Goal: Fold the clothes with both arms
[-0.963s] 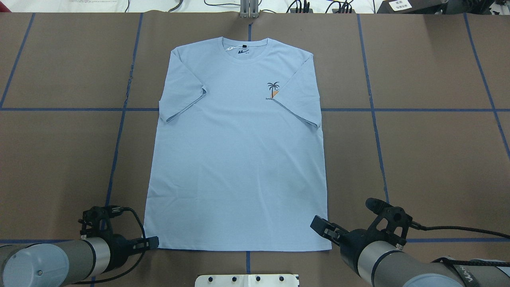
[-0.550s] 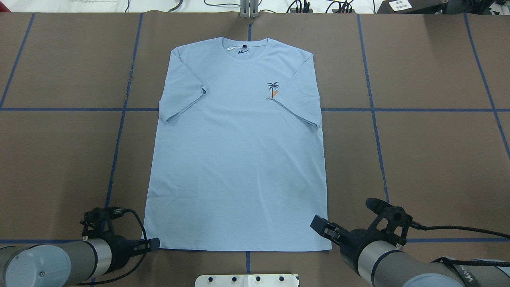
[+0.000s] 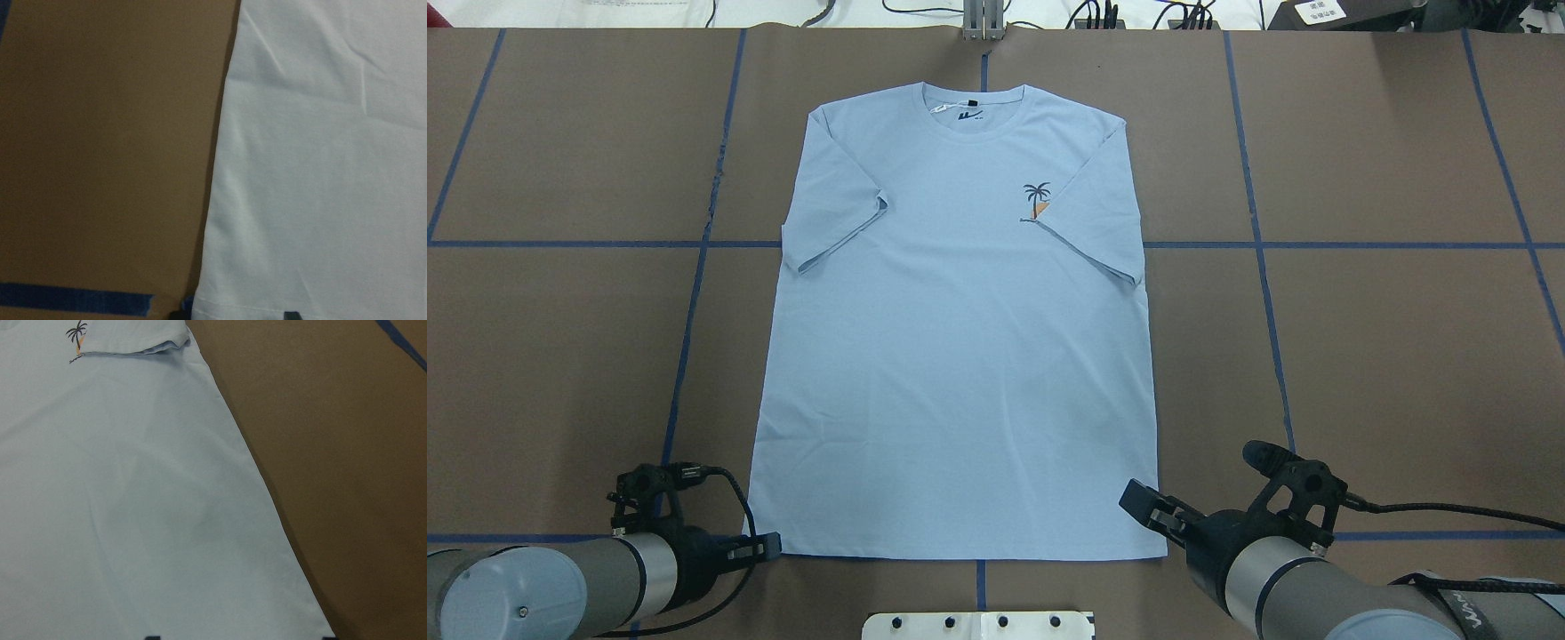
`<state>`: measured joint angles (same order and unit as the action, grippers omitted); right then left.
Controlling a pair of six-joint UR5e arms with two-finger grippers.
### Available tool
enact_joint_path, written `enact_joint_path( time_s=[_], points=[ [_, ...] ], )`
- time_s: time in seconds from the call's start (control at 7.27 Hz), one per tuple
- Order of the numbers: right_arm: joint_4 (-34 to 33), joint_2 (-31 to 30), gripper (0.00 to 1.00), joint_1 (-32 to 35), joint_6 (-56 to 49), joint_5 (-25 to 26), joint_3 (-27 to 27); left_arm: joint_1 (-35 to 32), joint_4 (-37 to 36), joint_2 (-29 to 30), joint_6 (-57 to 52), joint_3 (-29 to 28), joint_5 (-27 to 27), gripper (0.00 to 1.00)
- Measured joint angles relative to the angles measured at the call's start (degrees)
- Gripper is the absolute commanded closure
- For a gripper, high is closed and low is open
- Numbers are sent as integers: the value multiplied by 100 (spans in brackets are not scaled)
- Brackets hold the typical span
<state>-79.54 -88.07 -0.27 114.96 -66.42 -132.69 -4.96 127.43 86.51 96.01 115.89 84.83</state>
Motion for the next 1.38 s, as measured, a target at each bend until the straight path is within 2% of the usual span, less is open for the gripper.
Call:
enact_joint_path(
  time_s=[0.14, 0.28, 0.41, 0.69, 1.1, 1.38],
  points=[
    [0, 0, 15, 0, 0, 4, 0, -9, -4, -5, -2, 22, -2, 79],
    [0, 3, 15, 0, 0, 4, 2, -12, -3, -10, -5, 41, -2, 86],
    [0, 6, 15, 0, 0, 1, 6, -16, -5, -13, -9, 44, -2, 100],
    [-2, 17, 31, -47, 68, 42, 52, -21, -7, -9, -12, 53, -1, 100],
    [-60, 21, 30, -359, 559, 415, 526, -15, -8, 33, -12, 123, -2, 100],
    [-79, 12, 30, -480, 617, 474, 815, -14, -7, 45, -12, 199, -2, 100]
  ],
)
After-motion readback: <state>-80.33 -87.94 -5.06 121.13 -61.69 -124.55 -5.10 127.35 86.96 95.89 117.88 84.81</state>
